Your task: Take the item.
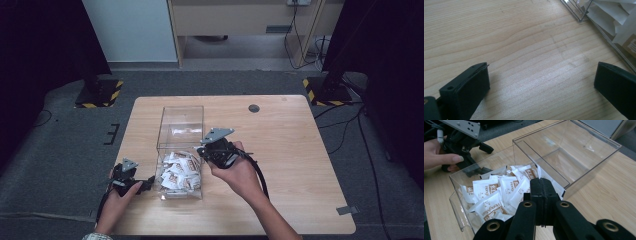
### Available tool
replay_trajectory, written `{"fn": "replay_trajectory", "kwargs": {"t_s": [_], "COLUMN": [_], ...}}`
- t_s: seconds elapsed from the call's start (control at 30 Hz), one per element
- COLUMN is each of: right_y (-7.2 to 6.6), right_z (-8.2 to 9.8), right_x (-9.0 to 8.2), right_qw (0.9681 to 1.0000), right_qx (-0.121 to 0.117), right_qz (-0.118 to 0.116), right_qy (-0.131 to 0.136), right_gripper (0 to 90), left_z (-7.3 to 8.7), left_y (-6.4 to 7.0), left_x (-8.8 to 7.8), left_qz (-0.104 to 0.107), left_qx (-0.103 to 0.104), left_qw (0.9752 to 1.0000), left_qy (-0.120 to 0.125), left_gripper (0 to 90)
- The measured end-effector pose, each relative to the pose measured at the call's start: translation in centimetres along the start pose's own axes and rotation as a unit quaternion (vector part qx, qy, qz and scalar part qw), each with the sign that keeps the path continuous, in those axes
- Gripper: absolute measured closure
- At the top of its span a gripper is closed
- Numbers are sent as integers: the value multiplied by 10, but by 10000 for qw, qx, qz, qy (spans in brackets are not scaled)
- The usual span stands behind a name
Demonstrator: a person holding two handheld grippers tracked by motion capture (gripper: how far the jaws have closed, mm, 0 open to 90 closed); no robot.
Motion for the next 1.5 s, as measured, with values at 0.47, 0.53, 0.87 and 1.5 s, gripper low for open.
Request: {"fn": "replay_trajectory", "kwargs": {"t_s": [0.47,0.53,0.87,1.5], "right_y": [15,16,27,45], "right_z": [5,7,14,28], "right_x": [-16,-16,-22,-38], "right_qw": [9999,9998,9995,9988], "right_qx": [26,19,114,204], "right_qz": [159,185,299,443], "right_qy": [16,5,8,17], "right_gripper": [899,899,898,898], "left_z": [0,0,0,0], "left_y": [0,0,0,0], "left_x": [0,0,0,0], "left_qz": [0,0,0,-1], "left_qx": [0,-1,0,-1], "left_qw": [10000,10000,10000,10000], "left_qy": [0,1,1,1], "left_gripper": [0,0,0,0]}}
Point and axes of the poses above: each handheld gripper's, and its own axes: x roughly forward along the jaws, z roughly out of its underside, y roughly to its right, the point moved 10 cm from there along x, roughly forward along the jaws, and after that the axes turned 11 degrees about -z, right-handed, at the moved point
